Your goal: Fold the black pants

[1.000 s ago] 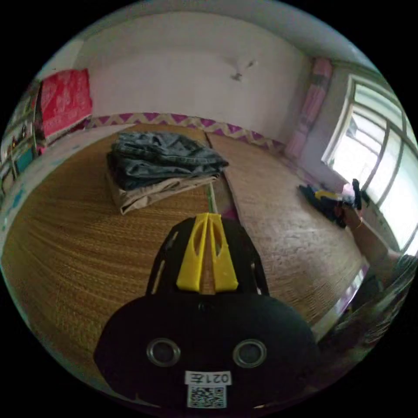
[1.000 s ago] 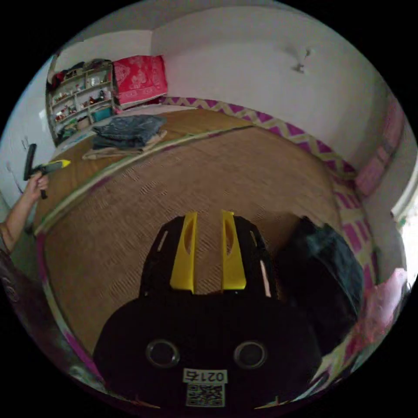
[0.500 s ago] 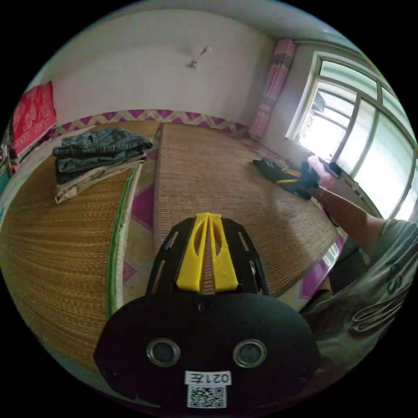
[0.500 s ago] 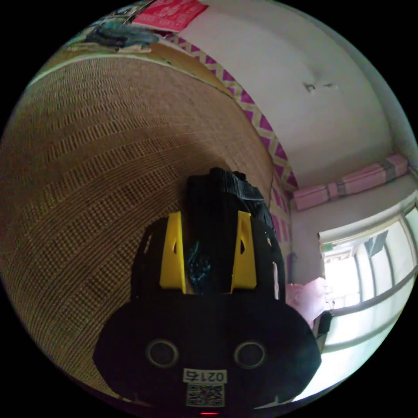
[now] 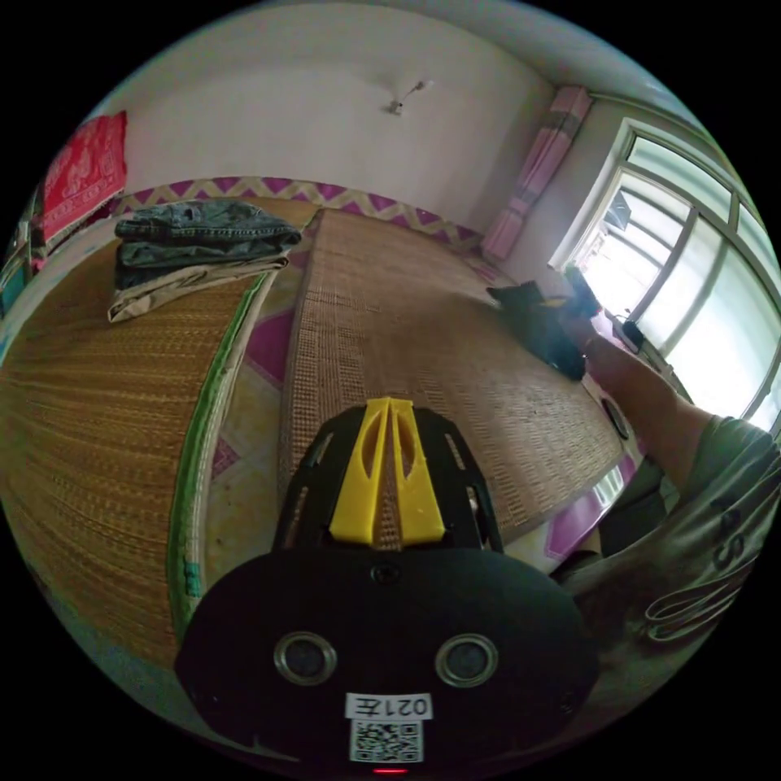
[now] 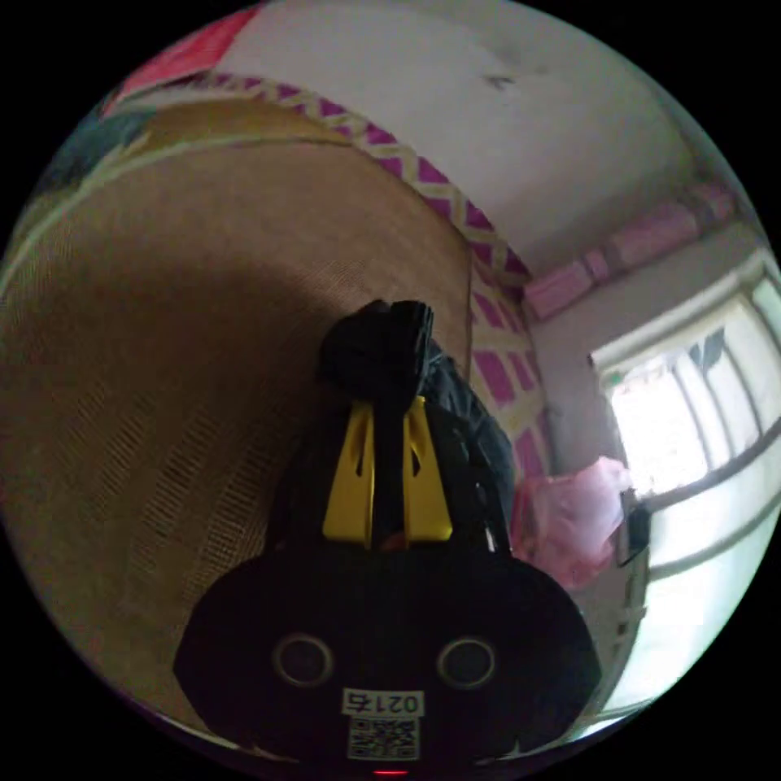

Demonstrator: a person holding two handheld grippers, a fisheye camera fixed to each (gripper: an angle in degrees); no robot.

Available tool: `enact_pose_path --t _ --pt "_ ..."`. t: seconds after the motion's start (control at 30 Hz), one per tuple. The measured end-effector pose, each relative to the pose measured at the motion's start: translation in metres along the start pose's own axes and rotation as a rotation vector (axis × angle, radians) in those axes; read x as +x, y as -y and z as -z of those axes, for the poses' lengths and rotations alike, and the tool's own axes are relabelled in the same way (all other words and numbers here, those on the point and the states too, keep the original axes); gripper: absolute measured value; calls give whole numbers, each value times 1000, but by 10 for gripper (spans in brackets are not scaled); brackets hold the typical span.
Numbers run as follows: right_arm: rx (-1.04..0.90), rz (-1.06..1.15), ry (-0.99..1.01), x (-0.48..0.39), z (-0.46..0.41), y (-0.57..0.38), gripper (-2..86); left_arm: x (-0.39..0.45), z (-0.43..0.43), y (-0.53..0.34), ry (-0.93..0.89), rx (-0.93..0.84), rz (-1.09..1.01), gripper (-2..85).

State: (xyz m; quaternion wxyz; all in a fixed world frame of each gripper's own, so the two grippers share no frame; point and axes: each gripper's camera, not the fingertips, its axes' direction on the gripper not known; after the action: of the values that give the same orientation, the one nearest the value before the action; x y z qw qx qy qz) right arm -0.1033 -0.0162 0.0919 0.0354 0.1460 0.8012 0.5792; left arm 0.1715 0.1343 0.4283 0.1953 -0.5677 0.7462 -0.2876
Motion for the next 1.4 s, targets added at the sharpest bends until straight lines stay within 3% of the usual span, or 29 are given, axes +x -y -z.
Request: enact_pose_path --t 0.1,0.23,0.4,0.57,0.63,0.67,0.73,0.9,0.97,1.23,1.33,1.4 --pt "102 -113 79 68 64 1 53 14 3 -4 6 -15 -28 -10" --pt "266 -11 96 72 167 -3 53 30 1 -11 -60 -28 -41 -10" --pt "355 281 241 -76 261 -18 54 51 -1 -29 -125 -2 5 -10" --pt "271 615 468 -286 238 -71 60 58 -3 -43 -175 10 99 -10" --pt "235 649 527 -335 222 -96 63 56 0 -50 -178 9 126 -10" --pt "267 607 458 -346 222 -111 66 55 5 -55 -167 16 137 -10" --pt "338 555 375 -340 230 -129 75 53 12 -62 -150 28 152 -10" --pt "330 416 638 -266 247 -141 131 60 11 -75 -173 37 187 -10" --pt "292 415 658 -257 239 -137 136 67 6 -78 -196 38 198 -10" --pt "149 380 736 -244 181 -126 89 110 -13 -83 -209 27 201 -10" --pt "239 193 853 -175 182 -130 42 124 -19 -84 -203 26 214 -10" --pt "349 -10 977 -80 182 -143 35 138 -28 -82 -204 15 221 -10"
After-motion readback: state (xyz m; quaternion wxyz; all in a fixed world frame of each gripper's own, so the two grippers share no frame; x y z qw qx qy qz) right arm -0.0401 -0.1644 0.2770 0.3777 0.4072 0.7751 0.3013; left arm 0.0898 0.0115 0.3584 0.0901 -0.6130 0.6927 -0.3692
